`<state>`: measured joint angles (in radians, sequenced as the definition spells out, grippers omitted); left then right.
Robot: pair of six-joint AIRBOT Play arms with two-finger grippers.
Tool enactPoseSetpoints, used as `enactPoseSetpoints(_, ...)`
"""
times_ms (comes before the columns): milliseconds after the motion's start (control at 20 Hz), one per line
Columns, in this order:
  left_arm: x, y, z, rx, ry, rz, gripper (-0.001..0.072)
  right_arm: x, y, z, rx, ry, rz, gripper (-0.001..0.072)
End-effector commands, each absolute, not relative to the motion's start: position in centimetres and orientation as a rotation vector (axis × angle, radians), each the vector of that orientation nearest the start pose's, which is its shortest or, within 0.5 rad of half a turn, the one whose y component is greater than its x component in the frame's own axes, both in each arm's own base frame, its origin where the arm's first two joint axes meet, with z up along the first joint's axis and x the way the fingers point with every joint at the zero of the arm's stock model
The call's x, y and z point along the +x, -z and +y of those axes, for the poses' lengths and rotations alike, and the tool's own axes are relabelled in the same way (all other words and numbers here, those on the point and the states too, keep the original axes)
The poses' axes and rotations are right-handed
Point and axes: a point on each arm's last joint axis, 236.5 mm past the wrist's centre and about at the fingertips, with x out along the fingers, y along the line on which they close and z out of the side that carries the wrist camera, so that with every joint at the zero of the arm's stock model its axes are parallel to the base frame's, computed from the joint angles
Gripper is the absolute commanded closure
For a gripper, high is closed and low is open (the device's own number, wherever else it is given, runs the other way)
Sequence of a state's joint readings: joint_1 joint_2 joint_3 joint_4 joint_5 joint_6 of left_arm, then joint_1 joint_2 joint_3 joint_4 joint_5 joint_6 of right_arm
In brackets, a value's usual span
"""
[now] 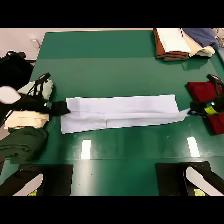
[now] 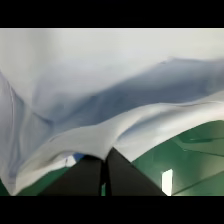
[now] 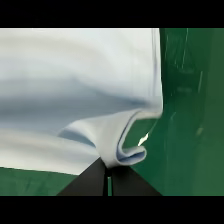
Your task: Fold the shirts.
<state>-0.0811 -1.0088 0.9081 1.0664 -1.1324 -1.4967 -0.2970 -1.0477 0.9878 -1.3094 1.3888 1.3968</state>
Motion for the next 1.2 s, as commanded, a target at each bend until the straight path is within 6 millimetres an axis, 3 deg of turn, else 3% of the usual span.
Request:
enactPoseSetpoints(0, 36.1, -1.6, -12.7, -0.336, 0.356, 1.206, 0.0679, 34.2, -1.1, -0.9, 0.277, -0.09, 1.377, 0.0696)
enactPoseSetpoints(150, 37.3, -0.3, -12.5, -0.341, 0.336, 1.213, 0.0676, 36.6, 0.0, -0.1, 0.257, -0.121, 1.409, 0.0691)
enactPoseSetpoints(200, 37.5, -0.3, -12.4, -0.339, 0.333, 1.206, 0.0485, 37.2, 0.1, -0.2, 0.257, -0.121, 1.408, 0.0623)
enactPoseSetpoints(250, 37.6, -0.6, -12.5, -0.343, 0.332, 1.201, 0.0124, 37.7, 0.0, -0.7, 0.262, -0.113, 1.401, 0.0468)
enactPoseSetpoints(300, 37.7, -0.9, -12.5, -0.345, 0.333, 1.201, 0.0082, 37.9, -0.3, -1.6, 0.262, -0.109, 1.395, 0.0443)
enactPoseSetpoints(450, 37.5, -2.2, -13.1, -0.349, 0.367, 1.213, 0.0436, 37.1, -0.7, -3.6, 0.328, -0.168, 1.381, 0.0435)
enactPoseSetpoints(500, 37.4, -2.6, -13.8, -0.378, 0.384, 1.212, 0.0571, 36.3, -0.2, -4.6, 0.396, -0.17, 1.383, 0.0341)
enactPoseSetpoints(550, 37.4, -2.9, -14.3, -0.404, 0.399, 1.208, 0.068, 35.8, 0.3, -5.4, 0.466, -0.167, 1.374, 0.0294)
enactPoseSetpoints(650, 37.5, -3.4, -15.4, -0.443, 0.427, 1.197, 0.0679, 34.7, 1.9, -6.5, 0.617, -0.187, 1.359, 0.0214)
enactPoseSetpoints(800, 37.5, -3.8, -18.3, -0.439, 0.457, 1.17, 0.0679, 33.9, 4.8, -6.7, 0.827, -0.224, 1.365, 0.0214)
enactPoseSetpoints(950, 37.2, -4.4, -22.4, -0.424, 0.507, 1.129, 0.0679, 34.4, 7.3, -5.0, 0.902, -0.277, 1.384, 0.0216)
enactPoseSetpoints(1150, 36.6, -2.4, -27.2, -0.42, 0.554, 1.17, 0.0679, 35.5, 9.0, -1.2, 0.839, -0.36, 1.46, 0.0286)
